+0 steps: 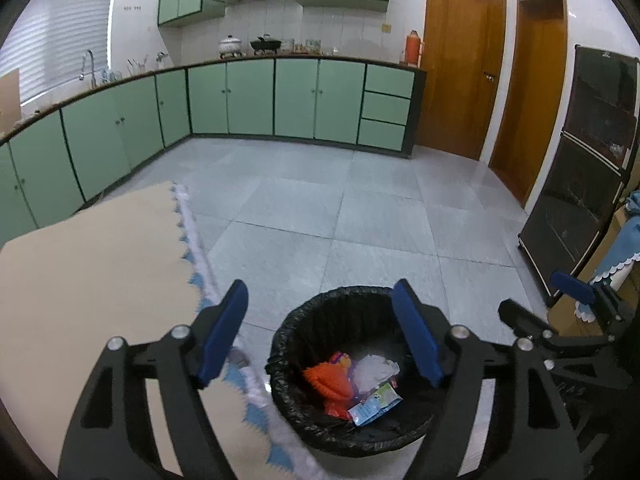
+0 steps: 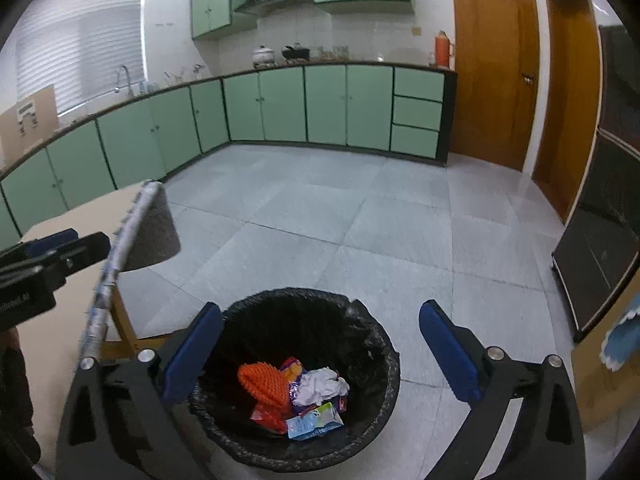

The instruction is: Collect trash

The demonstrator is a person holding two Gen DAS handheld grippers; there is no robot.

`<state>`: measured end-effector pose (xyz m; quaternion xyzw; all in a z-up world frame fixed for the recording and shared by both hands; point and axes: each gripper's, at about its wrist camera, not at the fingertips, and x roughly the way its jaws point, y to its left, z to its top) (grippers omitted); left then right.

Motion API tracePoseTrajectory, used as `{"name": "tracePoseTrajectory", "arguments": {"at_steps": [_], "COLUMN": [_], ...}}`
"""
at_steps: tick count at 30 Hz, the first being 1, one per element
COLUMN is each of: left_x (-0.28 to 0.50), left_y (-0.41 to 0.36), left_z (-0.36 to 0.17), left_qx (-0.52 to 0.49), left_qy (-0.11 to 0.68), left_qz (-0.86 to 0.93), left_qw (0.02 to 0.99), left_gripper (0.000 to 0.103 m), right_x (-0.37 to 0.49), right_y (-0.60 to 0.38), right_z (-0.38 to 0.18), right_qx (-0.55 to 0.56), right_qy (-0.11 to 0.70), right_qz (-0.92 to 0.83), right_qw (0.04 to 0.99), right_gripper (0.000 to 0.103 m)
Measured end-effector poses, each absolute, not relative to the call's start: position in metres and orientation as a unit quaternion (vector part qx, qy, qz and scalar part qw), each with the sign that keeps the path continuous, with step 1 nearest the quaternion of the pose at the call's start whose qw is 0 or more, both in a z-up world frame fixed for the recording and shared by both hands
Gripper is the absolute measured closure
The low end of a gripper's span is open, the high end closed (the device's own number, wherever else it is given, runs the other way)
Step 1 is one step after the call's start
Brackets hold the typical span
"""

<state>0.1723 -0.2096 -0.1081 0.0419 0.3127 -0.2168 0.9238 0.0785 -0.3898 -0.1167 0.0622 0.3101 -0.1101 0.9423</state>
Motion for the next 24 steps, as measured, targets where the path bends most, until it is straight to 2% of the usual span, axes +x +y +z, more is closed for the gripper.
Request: {"name": "tracePoseTrajectory", "arguments": {"at_steps": [4,10,24], "left_x": [0.150,0.123,0.073], "left_y": [-0.195,-0.175,-0.124], "left_z": [-0.090,-0.065,-0.017], "left_qx": [0.034,0.036,0.024], "left_qy": [0.301,0.286,0.256], "left_qz": [-0.212,-0.200,-0.165], "left_qw": [0.929,0.936,0.952], "left_gripper": [0.019,0.014,0.012], "right_x": [0.066,0.045,-0.002], "right_y": [-0.376,-0.357,-0.304], "right_z": [-0.092,-0.060,-0.006], "right_qx": [0.072,0.086,0.076], "right_qy": [0.300,0.292,0.252], "right_qz": [-0.098,-0.082,-0.054], "right_qw": [0.946,0.949,0.963], "right_gripper": [0.006,0.006,0.006]}}
